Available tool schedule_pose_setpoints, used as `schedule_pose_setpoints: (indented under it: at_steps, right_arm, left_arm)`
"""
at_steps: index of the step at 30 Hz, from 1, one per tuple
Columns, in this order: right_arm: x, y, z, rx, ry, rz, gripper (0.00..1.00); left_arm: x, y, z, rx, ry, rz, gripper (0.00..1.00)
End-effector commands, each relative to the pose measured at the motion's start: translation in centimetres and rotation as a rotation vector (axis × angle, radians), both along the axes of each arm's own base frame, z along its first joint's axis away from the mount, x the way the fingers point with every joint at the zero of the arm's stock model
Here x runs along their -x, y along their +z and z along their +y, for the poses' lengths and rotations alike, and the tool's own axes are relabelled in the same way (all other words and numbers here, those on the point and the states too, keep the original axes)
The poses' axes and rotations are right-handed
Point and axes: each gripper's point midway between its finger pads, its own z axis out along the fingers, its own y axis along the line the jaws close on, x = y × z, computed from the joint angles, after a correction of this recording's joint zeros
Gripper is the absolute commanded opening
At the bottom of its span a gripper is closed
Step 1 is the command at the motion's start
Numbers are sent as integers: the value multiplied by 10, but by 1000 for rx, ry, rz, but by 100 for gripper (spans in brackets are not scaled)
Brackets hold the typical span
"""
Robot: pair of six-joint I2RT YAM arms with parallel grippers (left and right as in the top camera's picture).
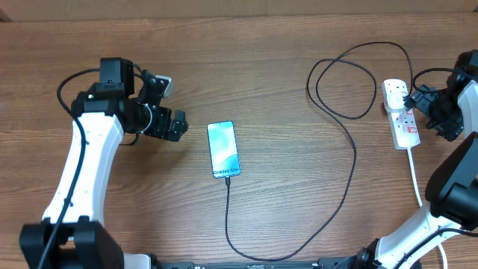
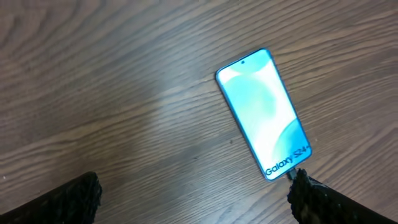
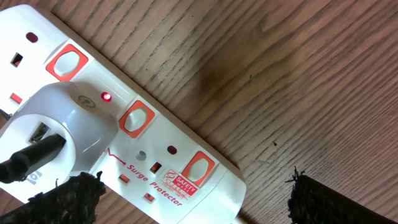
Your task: Plug charger to phone and switch on socket
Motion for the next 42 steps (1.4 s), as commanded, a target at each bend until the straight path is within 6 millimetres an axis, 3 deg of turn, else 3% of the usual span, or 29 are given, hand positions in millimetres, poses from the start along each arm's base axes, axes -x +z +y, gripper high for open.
schedule_pose_setpoints:
  at_steps: [1, 10, 20, 25, 29, 35, 42]
  right_arm:
    - [-6, 15, -3, 21, 4, -39, 100]
    - [-6, 15, -3, 21, 4, -39, 100]
    - [-6, 15, -3, 21, 4, -39, 100]
    - [-6, 15, -3, 21, 4, -39, 100]
    - [-6, 15, -3, 21, 4, -39, 100]
    - [-6, 15, -3, 21, 4, -39, 100]
    - [-6, 15, -3, 21, 4, -39, 100]
  left_arm:
    - [0, 9, -3, 2, -2, -25, 100]
    - [1, 14, -3, 2, -2, -40, 100]
    - [8, 47, -3, 0, -2, -144, 100]
    - [15, 51, -3, 0, -2, -158, 100]
    - [25, 33, -3, 1, -2, -110, 100]
    - [61, -18, -4, 3, -2, 43, 100]
    - [93, -40, -9, 2, -23, 111, 100]
